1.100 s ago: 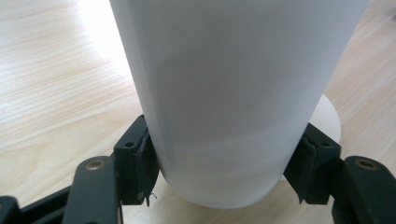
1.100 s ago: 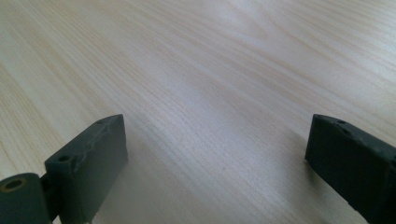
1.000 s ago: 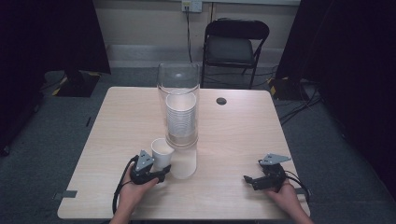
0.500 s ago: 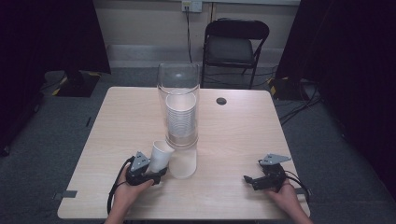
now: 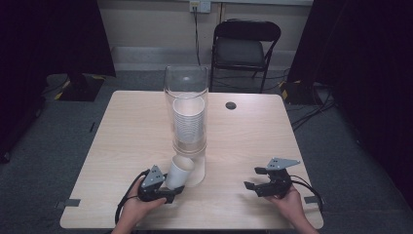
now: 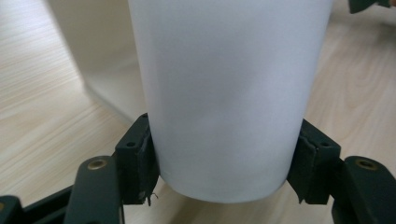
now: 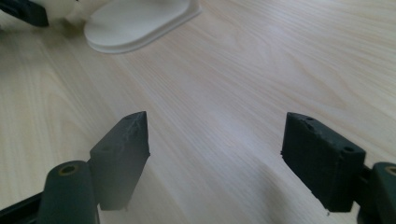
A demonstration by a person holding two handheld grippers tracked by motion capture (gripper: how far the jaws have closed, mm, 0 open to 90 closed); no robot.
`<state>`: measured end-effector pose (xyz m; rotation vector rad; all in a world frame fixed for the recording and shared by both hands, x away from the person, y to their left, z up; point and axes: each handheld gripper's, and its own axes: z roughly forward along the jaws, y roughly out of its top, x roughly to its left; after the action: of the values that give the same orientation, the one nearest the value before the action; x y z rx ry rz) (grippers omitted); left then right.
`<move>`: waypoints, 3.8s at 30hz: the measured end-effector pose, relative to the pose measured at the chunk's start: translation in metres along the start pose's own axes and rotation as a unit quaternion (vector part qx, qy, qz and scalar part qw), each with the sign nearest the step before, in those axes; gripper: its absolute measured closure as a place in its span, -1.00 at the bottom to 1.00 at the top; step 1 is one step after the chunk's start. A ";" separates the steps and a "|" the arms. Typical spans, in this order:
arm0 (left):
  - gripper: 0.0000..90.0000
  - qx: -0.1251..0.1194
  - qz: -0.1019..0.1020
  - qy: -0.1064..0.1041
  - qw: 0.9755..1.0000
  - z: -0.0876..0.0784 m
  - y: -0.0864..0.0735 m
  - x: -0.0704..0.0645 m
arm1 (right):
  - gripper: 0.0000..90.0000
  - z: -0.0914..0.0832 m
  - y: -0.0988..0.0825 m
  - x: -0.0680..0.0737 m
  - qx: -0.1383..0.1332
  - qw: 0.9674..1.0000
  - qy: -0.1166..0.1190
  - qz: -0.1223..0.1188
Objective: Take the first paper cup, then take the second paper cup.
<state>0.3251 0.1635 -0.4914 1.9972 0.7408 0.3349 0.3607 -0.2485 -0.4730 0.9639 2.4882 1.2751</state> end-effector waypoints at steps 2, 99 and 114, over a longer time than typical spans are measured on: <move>-0.22 0.001 0.007 -0.012 1.000 0.005 0.002 -0.007 | -0.40 -0.001 0.002 0.001 -0.011 1.000 0.018 0.013; -0.65 -0.036 -0.069 0.047 0.996 -0.005 0.037 0.003 | -0.72 -0.015 -0.040 -0.029 0.047 0.996 -0.063 -0.034; -0.65 -0.064 -0.082 0.059 0.993 -0.014 0.056 0.010 | -0.72 -0.015 -0.042 -0.031 0.039 0.997 -0.059 -0.036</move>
<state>0.3455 0.1588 -0.4368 1.7948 0.9302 0.3956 0.3588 -0.2952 -0.5000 0.9283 2.4746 1.0751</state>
